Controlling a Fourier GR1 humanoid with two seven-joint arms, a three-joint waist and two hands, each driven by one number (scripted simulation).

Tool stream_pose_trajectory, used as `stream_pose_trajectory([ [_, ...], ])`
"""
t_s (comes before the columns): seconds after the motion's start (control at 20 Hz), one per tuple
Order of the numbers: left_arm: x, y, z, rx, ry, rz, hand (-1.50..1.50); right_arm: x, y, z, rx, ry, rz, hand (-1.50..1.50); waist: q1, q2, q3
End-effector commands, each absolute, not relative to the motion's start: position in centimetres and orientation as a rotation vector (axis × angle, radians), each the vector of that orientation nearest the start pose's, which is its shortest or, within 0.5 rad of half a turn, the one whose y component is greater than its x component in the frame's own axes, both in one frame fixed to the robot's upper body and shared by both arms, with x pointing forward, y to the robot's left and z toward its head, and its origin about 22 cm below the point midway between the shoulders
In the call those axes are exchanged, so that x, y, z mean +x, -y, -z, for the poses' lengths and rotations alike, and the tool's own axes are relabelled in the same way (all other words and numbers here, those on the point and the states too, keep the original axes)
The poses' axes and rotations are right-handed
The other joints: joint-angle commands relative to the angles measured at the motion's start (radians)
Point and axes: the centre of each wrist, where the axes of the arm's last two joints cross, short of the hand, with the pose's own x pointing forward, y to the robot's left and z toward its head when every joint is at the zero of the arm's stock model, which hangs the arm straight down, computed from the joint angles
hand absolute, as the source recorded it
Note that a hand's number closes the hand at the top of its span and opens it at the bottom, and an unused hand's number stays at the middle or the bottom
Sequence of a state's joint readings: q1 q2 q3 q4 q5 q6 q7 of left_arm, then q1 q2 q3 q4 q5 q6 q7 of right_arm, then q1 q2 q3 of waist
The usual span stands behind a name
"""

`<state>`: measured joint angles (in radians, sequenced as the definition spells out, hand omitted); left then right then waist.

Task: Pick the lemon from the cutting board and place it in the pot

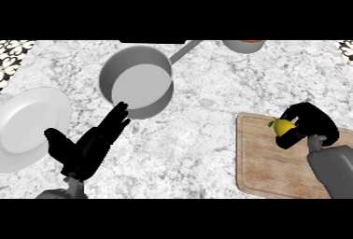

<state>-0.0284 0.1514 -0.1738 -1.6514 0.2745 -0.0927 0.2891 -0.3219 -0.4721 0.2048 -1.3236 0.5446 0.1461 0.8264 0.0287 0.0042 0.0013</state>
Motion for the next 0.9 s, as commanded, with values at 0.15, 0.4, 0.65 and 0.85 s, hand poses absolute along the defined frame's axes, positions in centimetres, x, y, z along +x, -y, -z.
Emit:
stream_pose_trajectory([
  [0.15,24.8,-20.1,-3.1,-0.349,1.338,0.252,0.0,32.7,22.4,-8.0,-0.565,1.024,-1.39,1.5,0.112,0.03,0.005],
  [0.4,25.5,-20.4,-3.3,-0.333,1.345,0.238,0.0,35.4,25.9,-11.7,-0.459,1.179,-1.618,1.5,0.064,0.026,0.003],
  [0.65,24.4,-21.0,-3.3,-0.327,1.351,0.22,0.0,38.8,29.2,-12.9,-0.515,1.362,-1.603,1.5,0.051,0.017,0.002],
  [0.85,24.6,-20.2,-2.3,-0.294,1.325,0.21,0.0,40.9,30.7,-16.9,-0.65,1.562,-1.479,1.5,0.025,0.012,0.001],
])
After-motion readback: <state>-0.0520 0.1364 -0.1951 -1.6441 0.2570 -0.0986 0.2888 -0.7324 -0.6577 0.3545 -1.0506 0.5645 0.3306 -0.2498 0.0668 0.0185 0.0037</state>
